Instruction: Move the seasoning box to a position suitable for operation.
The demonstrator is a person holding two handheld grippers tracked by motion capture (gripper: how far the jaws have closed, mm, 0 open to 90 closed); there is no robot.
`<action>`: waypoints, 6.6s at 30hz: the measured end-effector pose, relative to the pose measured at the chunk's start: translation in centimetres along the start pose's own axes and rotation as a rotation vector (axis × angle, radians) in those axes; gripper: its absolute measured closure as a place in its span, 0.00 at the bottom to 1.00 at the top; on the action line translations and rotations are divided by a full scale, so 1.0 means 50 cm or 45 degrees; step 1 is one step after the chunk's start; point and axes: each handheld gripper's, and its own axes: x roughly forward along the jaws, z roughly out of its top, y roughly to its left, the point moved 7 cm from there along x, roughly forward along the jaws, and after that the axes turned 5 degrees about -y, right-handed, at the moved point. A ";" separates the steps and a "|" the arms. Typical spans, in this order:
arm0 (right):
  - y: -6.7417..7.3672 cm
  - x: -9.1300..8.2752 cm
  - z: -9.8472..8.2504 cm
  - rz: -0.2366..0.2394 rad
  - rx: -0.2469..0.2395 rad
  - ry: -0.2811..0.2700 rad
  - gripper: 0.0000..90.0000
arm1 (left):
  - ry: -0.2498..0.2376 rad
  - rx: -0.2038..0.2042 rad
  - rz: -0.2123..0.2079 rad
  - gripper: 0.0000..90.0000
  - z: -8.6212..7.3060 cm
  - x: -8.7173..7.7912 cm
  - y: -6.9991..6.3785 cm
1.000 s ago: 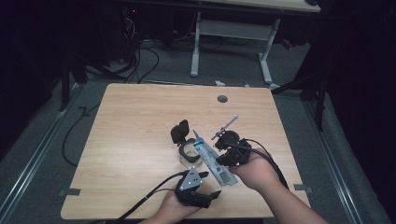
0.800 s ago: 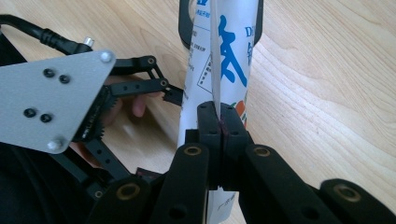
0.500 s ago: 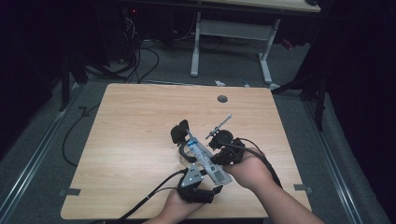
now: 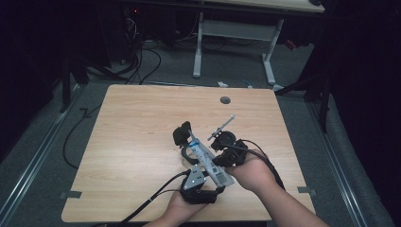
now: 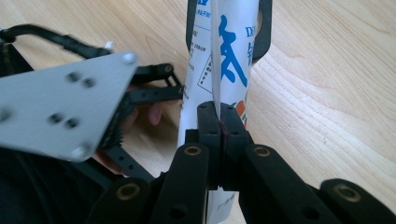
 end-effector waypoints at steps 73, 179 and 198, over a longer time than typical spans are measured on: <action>-0.030 0.016 0.050 -0.082 -0.052 0.054 1.00 | -0.038 0.099 0.042 0.48 0.015 0.008 -0.022; -0.028 0.006 0.076 -0.160 -0.066 0.064 1.00 | -0.060 0.026 0.024 0.48 0.029 0.030 -0.040; -0.032 0.006 0.073 -0.133 -0.050 0.076 1.00 | -0.062 0.020 0.023 0.48 0.026 0.032 -0.042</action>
